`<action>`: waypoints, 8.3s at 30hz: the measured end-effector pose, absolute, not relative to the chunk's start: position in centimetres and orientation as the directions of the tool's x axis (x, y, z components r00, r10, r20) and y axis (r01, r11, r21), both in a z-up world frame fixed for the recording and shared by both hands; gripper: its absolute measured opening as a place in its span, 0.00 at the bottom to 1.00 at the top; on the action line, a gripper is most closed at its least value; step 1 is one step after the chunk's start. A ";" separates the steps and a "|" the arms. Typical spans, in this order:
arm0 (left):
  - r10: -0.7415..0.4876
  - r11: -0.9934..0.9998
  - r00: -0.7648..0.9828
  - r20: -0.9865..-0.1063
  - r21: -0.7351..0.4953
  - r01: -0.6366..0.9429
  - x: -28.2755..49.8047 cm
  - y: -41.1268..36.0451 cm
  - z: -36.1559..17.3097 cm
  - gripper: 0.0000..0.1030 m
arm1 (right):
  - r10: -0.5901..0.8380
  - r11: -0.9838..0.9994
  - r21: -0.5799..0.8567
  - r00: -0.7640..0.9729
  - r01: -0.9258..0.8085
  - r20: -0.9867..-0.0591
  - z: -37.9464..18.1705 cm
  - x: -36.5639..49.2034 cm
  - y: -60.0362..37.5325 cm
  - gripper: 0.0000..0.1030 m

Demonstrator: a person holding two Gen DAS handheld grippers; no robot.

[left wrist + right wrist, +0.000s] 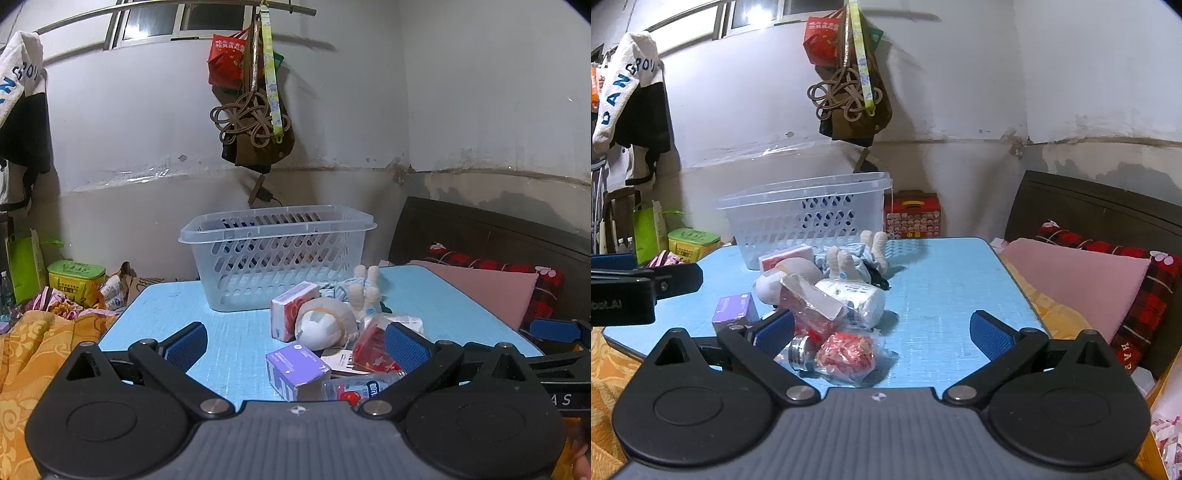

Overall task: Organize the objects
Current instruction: 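Move the right gripper toward the red-wrapped snack bag on the table, then grasp the red-wrapped snack bag with the right gripper and lift it, then carry the snack bag over the clear basket and open the right gripper, then move the right gripper back to the table and grasp the strawberry-label bottle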

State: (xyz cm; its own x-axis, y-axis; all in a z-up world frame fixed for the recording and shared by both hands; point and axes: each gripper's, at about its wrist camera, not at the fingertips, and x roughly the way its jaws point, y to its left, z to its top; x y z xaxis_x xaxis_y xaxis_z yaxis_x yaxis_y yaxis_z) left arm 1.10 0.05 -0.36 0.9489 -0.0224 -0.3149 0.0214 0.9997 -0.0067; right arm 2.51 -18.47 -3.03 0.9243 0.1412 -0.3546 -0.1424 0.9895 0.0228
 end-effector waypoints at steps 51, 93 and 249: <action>-0.162 0.987 0.927 -0.340 -0.044 0.156 3.2 2.0 -1.5 1.00 | 0.214 0.976 0.119 0.917 -0.185 -0.337 -3.7 5.0 -18.5 1.00; -0.118 0.993 0.911 -0.395 -0.046 0.108 6.8 0.1 -2.0 1.00 | 0.331 0.942 0.136 0.786 -0.307 -0.521 -4.1 9.0 -20.9 1.00; 0.106 0.990 0.849 -0.518 -0.023 -0.138 27.1 12.7 3.9 0.19 | 0.157 0.987 0.013 0.966 -0.158 -0.206 1.1 14.6 -18.5 1.00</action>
State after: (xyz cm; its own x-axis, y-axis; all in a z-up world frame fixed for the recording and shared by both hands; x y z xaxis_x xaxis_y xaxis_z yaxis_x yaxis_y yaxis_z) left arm 27.15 12.66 3.87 0.8489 0.1060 -0.5177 -0.1378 0.9902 -0.0232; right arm 14.57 -18.52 1.11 0.9659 0.1574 -0.2057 -0.1582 0.9873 0.0127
